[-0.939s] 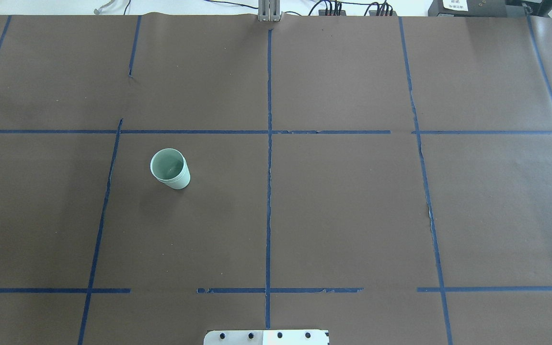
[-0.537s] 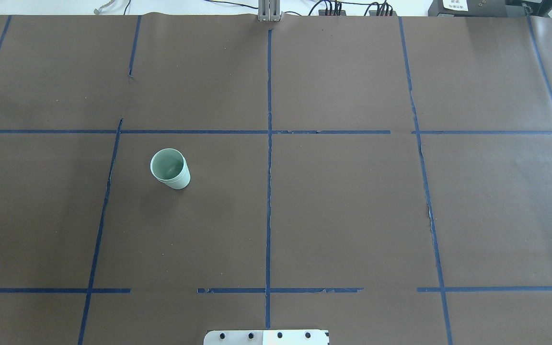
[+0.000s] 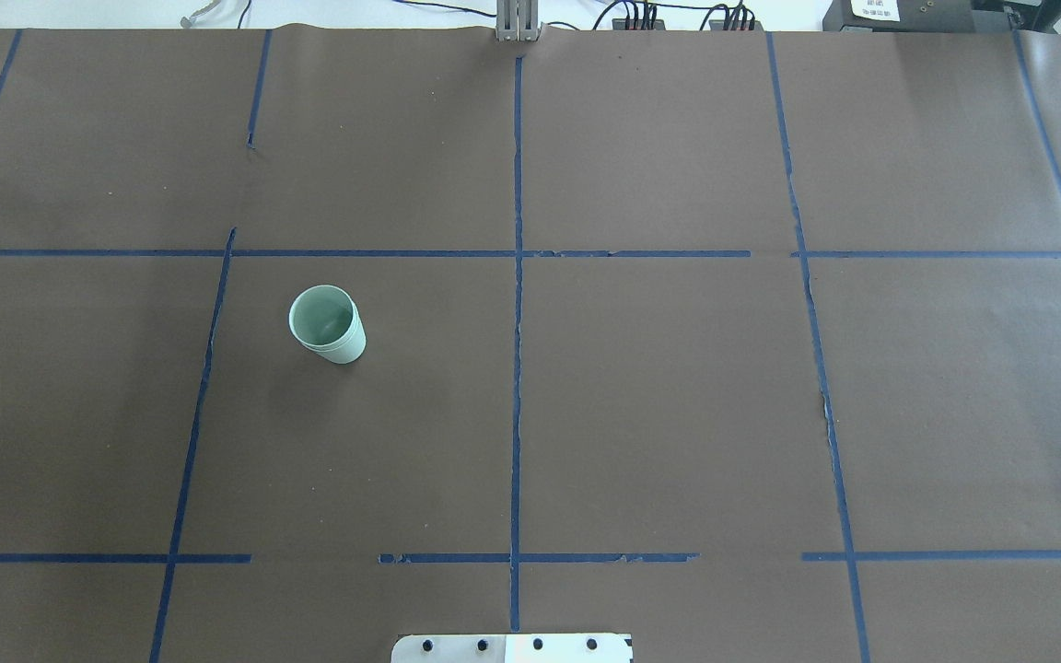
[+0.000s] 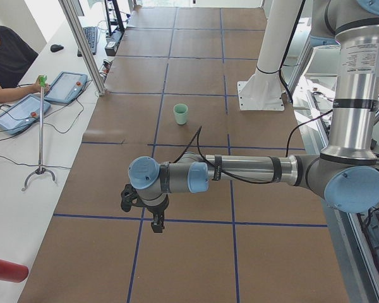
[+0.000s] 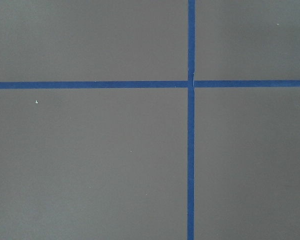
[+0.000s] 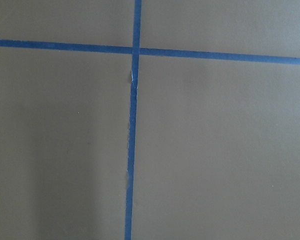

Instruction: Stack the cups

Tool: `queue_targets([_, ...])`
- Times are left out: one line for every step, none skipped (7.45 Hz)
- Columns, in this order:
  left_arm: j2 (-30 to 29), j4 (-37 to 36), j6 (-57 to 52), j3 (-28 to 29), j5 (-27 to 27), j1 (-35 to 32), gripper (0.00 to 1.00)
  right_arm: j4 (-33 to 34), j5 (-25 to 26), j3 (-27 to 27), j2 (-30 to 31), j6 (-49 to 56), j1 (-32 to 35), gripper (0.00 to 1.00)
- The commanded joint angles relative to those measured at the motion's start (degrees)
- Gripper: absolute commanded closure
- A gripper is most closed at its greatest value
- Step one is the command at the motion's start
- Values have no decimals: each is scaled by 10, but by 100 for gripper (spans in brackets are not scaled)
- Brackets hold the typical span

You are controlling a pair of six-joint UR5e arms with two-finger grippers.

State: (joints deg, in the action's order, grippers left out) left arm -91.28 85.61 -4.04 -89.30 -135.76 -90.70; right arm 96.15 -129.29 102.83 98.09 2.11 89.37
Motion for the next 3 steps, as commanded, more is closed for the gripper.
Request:
queue_targets([0,0,0,0,-1,0,0,0,0,0,0,0,0,0])
queue_targets([-1,0,0,0,-3,0,0,0,0,0,0,0,-1,0])
queue_targets([-1,0,0,0,-1,1,0,0,0,0,0,0,-1,0])
